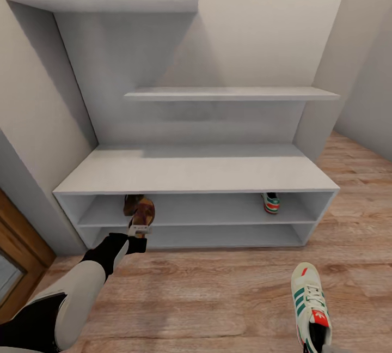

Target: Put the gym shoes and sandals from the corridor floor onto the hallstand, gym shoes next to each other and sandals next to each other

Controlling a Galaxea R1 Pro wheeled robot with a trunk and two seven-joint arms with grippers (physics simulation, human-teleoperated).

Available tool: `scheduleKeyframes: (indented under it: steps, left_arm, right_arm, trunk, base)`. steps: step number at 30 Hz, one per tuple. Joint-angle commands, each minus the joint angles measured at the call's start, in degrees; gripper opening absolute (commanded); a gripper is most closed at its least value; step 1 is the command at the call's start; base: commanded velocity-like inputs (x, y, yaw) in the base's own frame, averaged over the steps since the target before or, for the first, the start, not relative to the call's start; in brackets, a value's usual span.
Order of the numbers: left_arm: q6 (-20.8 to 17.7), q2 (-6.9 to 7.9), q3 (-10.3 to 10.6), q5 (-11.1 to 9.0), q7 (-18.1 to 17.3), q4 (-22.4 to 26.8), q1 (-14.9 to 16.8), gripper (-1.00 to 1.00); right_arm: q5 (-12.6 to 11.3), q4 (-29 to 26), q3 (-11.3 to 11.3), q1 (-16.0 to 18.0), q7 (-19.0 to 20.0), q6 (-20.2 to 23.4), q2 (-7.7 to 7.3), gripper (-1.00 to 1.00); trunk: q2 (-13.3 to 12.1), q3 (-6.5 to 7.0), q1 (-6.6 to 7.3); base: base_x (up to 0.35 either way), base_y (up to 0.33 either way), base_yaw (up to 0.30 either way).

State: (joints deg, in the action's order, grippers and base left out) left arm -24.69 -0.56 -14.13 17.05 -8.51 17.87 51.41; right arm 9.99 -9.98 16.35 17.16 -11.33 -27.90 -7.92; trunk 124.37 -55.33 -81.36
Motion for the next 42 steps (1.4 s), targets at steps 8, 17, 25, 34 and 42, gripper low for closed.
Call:
scheduleKeyframes:
  steps: [8, 17, 25, 34, 42]
  left_arm:
    - [-0.35, 0.09, -0.28, 0.83, -0.37, 0.15, 0.02, -1.0]
    - [-0.44, 0.19, -0.39, 0.8, -0.41, 0.15, 0.09, -1.0]
    - [-0.45, 0.23, -0.45, 0.79, -0.45, 0.15, 0.06, -1.0]
    - [-0.28, 0.25, -0.31, 0.87, -0.39, 0.15, 0.01, -1.0]
    - [-0.19, 0.3, -0.42, 0.88, -0.35, 0.15, 0.01, -1.0]
  right_arm:
    - [0.56, 0.05, 0.26, 0.04, -0.27, -0.14, 0.01, -1.0]
    - [0.56, 0.05, 0.26, 0.01, -0.27, -0.14, 0.01, -1.0]
    - [0.56, 0.05, 0.26, 0.05, -0.34, -0.14, 0.01, -1.0]
    - [0.7, 0.13, 0.17, 0.05, -0.28, -0.14, 0.01, -1.0]
    - [0.69, 0.13, 0.19, 0.03, -0.35, -0.14, 0.01, -1.0]
  trunk:
    - [0.82, -0.76, -0.43]
    - [4.43, -3.15, -2.41]
    - [7.64, -5.22, -4.17]
    - [8.44, -5.63, -4.61]
    - [8.44, -5.63, -4.61]
  base:
    - [0.005, -0.002, 0.0]
    - [0.0, 0.0, 0.0]
    - [0.0, 0.0, 0.0]
    - [0.0, 0.0, 0.0]
    - [0.0, 0.0, 0.0]
